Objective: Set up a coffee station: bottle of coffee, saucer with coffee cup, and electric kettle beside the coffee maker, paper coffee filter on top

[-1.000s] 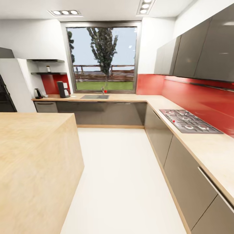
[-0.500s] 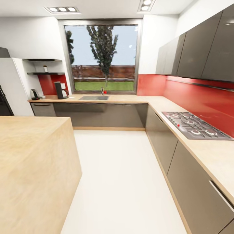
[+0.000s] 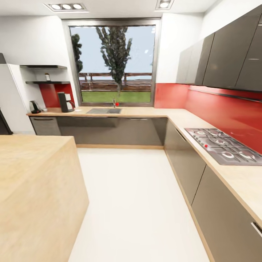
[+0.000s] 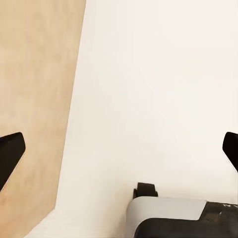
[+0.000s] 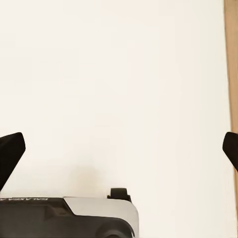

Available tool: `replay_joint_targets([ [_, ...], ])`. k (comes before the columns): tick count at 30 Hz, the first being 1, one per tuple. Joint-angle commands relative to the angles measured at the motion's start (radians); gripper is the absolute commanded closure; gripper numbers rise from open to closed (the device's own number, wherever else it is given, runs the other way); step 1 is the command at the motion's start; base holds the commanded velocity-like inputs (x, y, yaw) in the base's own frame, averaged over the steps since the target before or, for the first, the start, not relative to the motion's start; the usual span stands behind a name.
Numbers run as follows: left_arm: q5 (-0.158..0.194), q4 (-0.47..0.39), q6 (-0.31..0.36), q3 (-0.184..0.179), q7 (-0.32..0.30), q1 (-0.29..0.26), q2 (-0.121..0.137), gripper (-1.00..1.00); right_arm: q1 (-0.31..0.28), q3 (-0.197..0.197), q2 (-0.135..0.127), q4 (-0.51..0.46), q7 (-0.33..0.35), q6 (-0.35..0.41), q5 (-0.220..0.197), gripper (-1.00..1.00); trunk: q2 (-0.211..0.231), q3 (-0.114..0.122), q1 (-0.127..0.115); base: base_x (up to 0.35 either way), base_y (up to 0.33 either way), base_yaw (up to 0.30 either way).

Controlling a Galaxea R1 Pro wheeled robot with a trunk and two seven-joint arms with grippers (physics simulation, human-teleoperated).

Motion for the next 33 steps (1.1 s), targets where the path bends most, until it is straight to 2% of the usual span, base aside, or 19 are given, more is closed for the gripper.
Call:
replay_joint_targets([
  [1,0.006,0.001,-0.003,0.0,0.0,-0.001,0.0,-1.0,-0.001,-0.001,0.0,0.0,0.0,-0.003,0.0,-1.0,-0.002,-0.002,0.001,0.333,0.0,0.0],
  [33,0.006,0.001,-0.003,0.0,0.0,-0.001,0.0,-1.0,-0.001,-0.001,-0.001,0.0,0.0,-0.003,0.0,-1.0,-0.002,-0.002,0.001,0.333,0.0,0.0],
])
